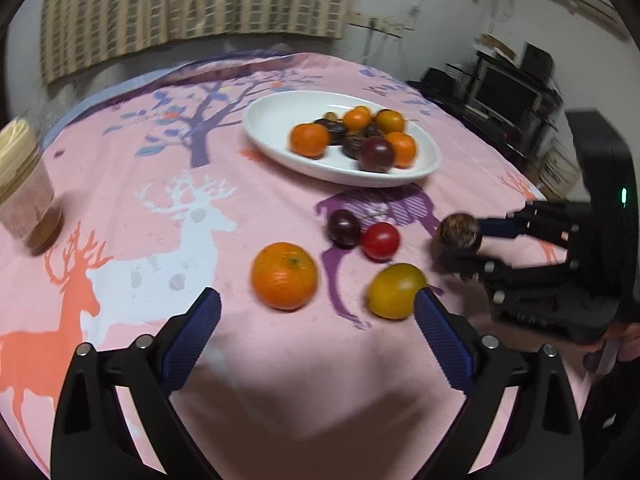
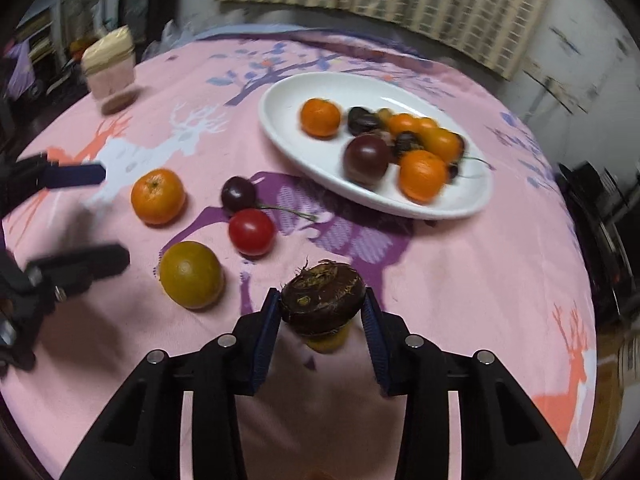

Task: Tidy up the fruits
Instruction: 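Grasp a wrinkled dark fruit with the right tool while the left tool grasps a yellow-green fruit, then place both held fruits on the white plate and open both tools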

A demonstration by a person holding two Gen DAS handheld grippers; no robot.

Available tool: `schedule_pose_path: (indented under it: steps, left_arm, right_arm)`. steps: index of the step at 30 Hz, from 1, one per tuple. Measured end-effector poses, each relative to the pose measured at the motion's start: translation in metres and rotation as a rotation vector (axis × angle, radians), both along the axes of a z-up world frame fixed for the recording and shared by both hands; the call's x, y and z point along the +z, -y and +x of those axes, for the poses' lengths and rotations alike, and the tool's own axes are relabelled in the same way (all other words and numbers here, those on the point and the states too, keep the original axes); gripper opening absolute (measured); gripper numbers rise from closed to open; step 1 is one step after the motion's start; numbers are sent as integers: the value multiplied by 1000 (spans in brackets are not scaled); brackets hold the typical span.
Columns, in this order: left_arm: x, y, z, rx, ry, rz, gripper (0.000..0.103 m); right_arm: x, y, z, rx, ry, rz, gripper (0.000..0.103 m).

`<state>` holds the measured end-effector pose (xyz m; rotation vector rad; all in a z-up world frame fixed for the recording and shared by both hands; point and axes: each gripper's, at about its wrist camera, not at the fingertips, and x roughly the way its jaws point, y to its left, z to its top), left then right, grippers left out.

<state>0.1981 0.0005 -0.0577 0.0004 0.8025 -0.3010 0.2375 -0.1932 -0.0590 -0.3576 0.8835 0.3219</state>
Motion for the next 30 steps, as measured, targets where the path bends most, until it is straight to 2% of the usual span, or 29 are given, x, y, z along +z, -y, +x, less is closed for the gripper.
schedule_pose_path:
  steps: [4,11,14,16,21,25,27,30]
  left_arm:
    - [-3,29,-6,-135,-10,38,60]
    - [-14,50,7,-171,-67,59,47]
    - [-19,48,20,-135,-100,51,40]
    - [-19,45,25,-126,-111,26,40]
    - [-15,47,21,-132,-101,58,39]
    - [18,40,32,-114,-48,-13,39]
    - [37,38,50,-86,3,-14,39]
    - [52,37,88,-30,32,-17,39]
  right_arm:
    - [9,27,-15,-106,8,70,41]
    - [9,34,-33,-114,12,80,41]
    - [9,32,-34,-109,15,79,41]
    - [10,32,-35,-107,16,77,41]
    - [15,32,-31,-105,30,87,41]
    - [30,31,-4,-120,74,130,41]
    - [38,28,17,-131,110,161,41]
    - [41,25,54,-161,141,214,41]
